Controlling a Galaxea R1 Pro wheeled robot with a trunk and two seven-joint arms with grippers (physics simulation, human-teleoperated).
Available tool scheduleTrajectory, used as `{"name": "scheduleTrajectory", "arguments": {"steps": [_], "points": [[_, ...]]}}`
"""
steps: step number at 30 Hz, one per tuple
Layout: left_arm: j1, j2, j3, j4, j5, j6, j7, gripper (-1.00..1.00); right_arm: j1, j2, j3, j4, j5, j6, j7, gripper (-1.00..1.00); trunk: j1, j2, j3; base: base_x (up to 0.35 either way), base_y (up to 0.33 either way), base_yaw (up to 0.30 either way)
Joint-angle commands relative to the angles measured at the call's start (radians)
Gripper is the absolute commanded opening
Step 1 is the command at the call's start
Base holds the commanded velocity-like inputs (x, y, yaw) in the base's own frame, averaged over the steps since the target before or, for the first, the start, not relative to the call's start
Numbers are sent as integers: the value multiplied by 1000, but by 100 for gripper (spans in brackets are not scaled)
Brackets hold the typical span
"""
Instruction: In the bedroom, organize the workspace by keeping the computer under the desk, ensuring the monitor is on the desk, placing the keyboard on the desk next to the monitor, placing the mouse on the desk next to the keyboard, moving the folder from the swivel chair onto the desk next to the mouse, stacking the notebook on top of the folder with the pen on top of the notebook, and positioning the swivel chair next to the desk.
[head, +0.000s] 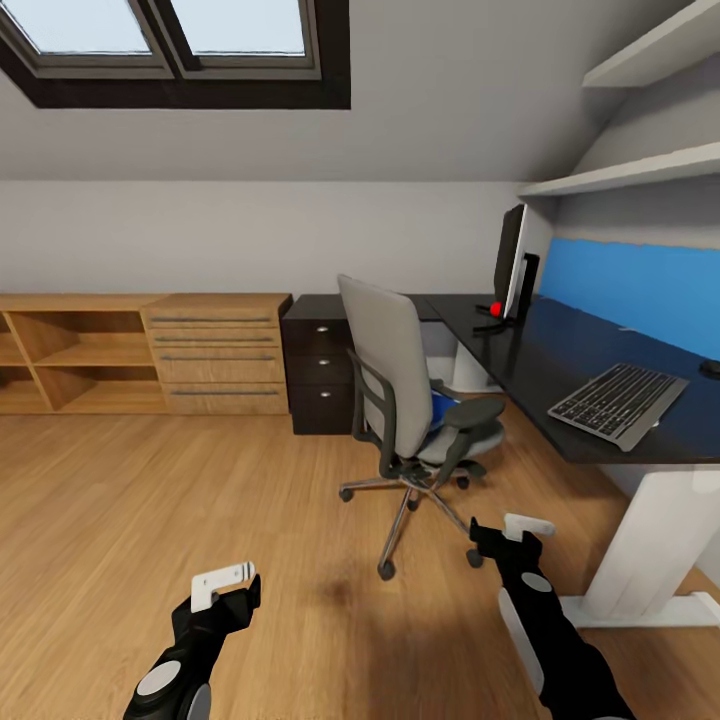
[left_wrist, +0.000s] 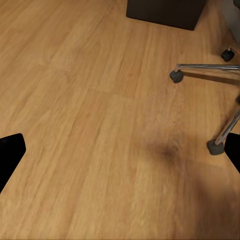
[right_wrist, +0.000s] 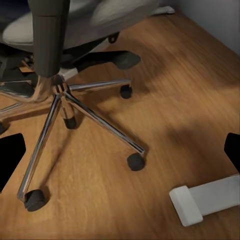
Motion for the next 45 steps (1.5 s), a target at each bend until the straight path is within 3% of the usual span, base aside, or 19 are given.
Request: {"name": "scheduleTrajectory", "arguments": {"steps": [1, 4, 20, 29, 33, 35, 37, 38, 42, 45], "points": [[0, 0, 0, -2, 6, 4, 4, 100, 0, 0, -4, -2, -6, 4, -3, 100, 4, -8, -4, 0, 0, 0], [0, 0, 0, -2, 6, 4, 4, 100, 0, -1, -20, -4, -4, 0, 0, 100, 15, -29, -13, 0, 0, 0], [0, 0, -1, -2, 6, 4, 4, 100, 1, -1, -24, -7, -4, -21, -4, 100, 77, -141, -64, 0, 0, 0], [0, 2, 0, -2, 5, 5, 3, 100, -1, -7, -24, 17, 3, -27, -3, 100, 77, -141, -64, 0, 0, 0], [0, 6, 0, -2, 4, 5, 3, 100, -20, -27, -24, 78, 3, -54, -4, 100, 77, -141, -64, 0, 0, 0], [0, 7, -1, -2, 4, 4, 2, 100, -111, -57, -24, 214, 2, -110, -5, 100, 77, -141, -64, 0, 0, 0], [0, 8, -1, -2, 4, 4, 2, 100, -165, -68, -24, 297, 1, -142, -5, 100, 77, -141, -64, 0, 0, 0], [1, 8, -1, -2, 4, 4, 1, 100, -248, -83, -25, 451, 1, -209, -5, 100, 77, -141, -64, 0, 0, 0], [2, 8, -1, -2, 3, 4, 1, 100, -375, -102, -24, 700, 1, -352, -5, 100, 77, -141, -64, 12, 0, 0], [3, 9, -1, -1, 2, 4, 1, 100, -419, -109, -23, 790, 0, -418, -5, 100, 77, -141, -64, 113, 0, 0]]}}
